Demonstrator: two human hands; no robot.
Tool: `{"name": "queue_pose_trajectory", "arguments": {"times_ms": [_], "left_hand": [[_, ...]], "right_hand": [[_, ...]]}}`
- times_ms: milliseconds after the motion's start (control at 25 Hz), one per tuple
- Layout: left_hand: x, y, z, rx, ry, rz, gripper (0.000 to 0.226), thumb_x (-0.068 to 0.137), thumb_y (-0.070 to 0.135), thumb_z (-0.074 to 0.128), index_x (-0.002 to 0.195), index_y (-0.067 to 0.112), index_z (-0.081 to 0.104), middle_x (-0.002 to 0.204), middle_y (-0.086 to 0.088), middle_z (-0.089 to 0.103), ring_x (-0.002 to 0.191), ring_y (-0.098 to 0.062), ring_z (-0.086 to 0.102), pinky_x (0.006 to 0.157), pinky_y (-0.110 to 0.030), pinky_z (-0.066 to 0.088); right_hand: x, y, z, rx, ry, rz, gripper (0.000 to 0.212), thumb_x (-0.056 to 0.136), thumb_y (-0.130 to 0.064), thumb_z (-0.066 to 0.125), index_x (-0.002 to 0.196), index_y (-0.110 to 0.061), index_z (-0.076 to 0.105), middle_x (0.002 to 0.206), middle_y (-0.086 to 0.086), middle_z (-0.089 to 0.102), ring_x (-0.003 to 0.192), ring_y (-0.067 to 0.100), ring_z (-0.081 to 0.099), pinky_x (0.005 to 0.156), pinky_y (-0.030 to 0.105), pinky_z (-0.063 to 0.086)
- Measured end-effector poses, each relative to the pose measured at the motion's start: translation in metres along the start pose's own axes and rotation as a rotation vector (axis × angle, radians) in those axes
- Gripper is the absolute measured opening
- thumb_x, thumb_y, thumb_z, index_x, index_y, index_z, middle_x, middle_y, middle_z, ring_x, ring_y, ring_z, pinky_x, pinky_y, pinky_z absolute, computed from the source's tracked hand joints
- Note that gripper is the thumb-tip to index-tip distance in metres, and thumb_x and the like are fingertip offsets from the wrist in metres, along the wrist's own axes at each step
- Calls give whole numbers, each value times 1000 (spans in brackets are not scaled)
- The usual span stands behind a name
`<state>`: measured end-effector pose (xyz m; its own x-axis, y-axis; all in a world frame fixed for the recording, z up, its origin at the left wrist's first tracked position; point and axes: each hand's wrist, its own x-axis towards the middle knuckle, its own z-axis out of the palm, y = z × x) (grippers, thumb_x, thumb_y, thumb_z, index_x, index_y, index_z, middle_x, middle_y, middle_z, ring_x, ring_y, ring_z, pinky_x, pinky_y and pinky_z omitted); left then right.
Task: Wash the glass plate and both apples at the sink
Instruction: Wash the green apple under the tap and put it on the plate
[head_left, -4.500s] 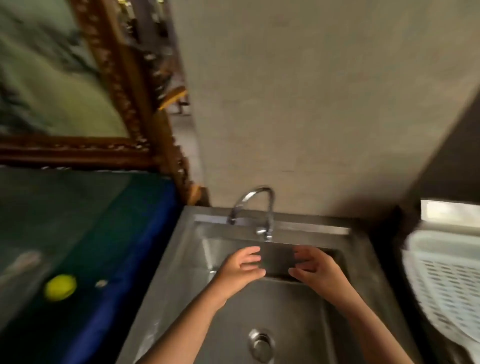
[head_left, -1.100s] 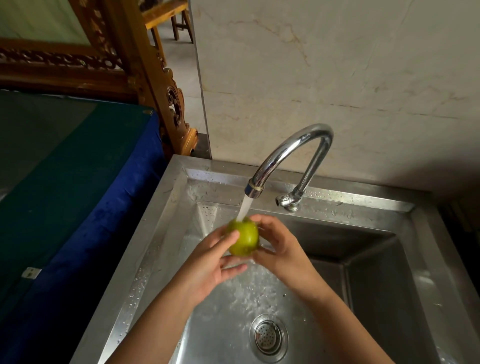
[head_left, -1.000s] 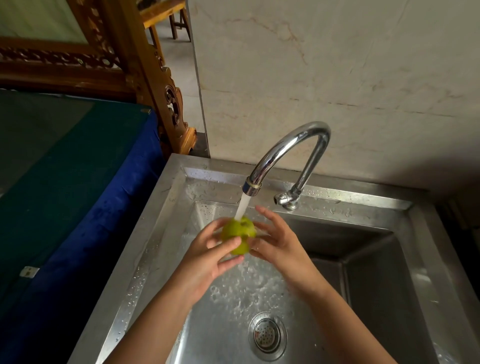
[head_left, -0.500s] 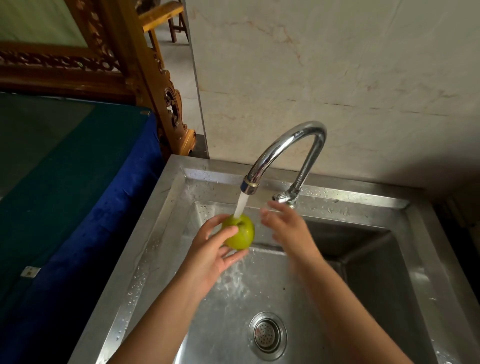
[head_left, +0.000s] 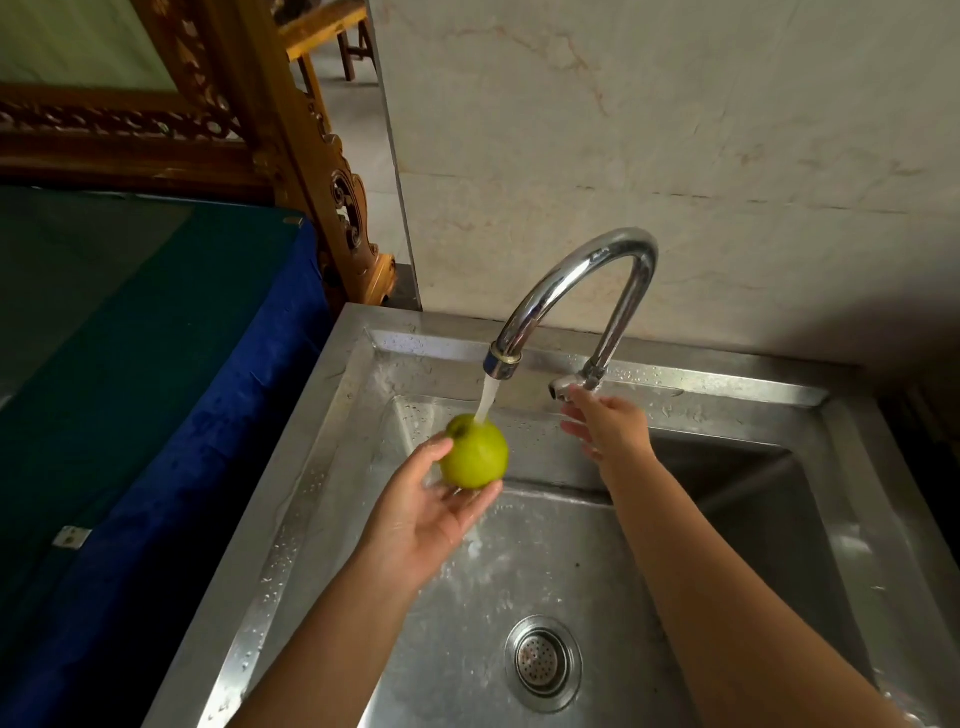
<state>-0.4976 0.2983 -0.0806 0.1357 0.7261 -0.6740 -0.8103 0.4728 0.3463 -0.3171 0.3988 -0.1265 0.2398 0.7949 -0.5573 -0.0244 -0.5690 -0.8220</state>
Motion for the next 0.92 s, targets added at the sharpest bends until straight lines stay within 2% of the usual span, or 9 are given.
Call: {"name": "queue_pose_trajectory", "arguments": {"times_ms": [120, 240, 320, 360, 440, 520, 640, 760, 920], "left_hand": [[0, -2, -3, -24, 17, -21, 25, 84, 17, 58, 108, 13, 54, 120, -28, 55, 115, -41, 55, 59, -38, 61], [-3, -6, -1, 66, 31, 29, 18, 84, 14, 58, 102, 14, 57, 112, -26, 58, 102, -38, 60, 56, -38, 61], [-8, -6, 1, 133, 32, 68, 11, 84, 12, 58, 95, 15, 60, 104, -22, 61, 92, -35, 62, 55, -36, 60], [-10, -6, 2, 167, 27, 86, 10, 84, 12, 58, 93, 16, 61, 102, -20, 62, 90, -33, 63, 56, -35, 61], [-17, -8, 3, 237, -3, 113, 10, 83, 12, 59, 91, 17, 62, 101, -18, 65, 83, -28, 68, 58, -33, 60], [-27, -14, 6, 301, -54, 124, 12, 83, 14, 58, 95, 17, 62, 102, -16, 67, 78, -23, 73, 59, -31, 60], [-49, -24, 12, 402, -137, 118, 28, 75, 18, 63, 103, 16, 61, 105, -13, 69, 80, -19, 74, 62, -31, 59], [-78, -29, 25, 481, -220, 103, 38, 70, 13, 66, 107, 18, 62, 103, -11, 71, 86, -23, 73, 66, -37, 59], [-119, -44, 50, 737, -258, 159, 42, 82, 6, 63, 120, 23, 54, 117, -17, 62, 100, -27, 68, 74, -39, 58]], "right_hand": [[-9, 20, -9, -21, 30, 118, 29, 77, -36, 71, 84, -10, 59, 85, 5, 65, 71, 16, 61, 72, 33, 53], [-31, 15, -7, -219, 74, -57, 41, 76, -39, 70, 103, -9, 61, 95, 5, 64, 89, 21, 63, 90, 42, 54], [-62, 13, -10, -175, -174, -245, 58, 74, -38, 72, 125, -17, 54, 104, -10, 61, 98, 12, 61, 94, 40, 52], [-78, 15, -12, -156, -312, -299, 64, 72, -40, 73, 130, -24, 50, 108, -18, 57, 102, 5, 58, 94, 36, 51], [-101, 19, -17, -157, -471, -375, 66, 68, -35, 78, 128, -35, 51, 121, -25, 52, 112, -2, 52, 96, 29, 47], [-116, 18, -21, -134, -505, -444, 59, 68, -19, 80, 117, -39, 56, 122, -20, 58, 113, 2, 57, 96, 28, 49], [-135, 8, -33, -106, -425, -520, 46, 67, -5, 79, 102, -31, 65, 106, -2, 72, 102, 15, 68, 94, 34, 53], [-161, -2, -56, -68, -397, -534, 38, 68, -2, 78, 93, -30, 70, 96, -2, 76, 94, 14, 70, 86, 26, 55], [-209, -18, -96, -14, -342, -527, 35, 72, 3, 73, 99, -18, 70, 101, 12, 74, 91, 16, 70, 84, 28, 55]]}}
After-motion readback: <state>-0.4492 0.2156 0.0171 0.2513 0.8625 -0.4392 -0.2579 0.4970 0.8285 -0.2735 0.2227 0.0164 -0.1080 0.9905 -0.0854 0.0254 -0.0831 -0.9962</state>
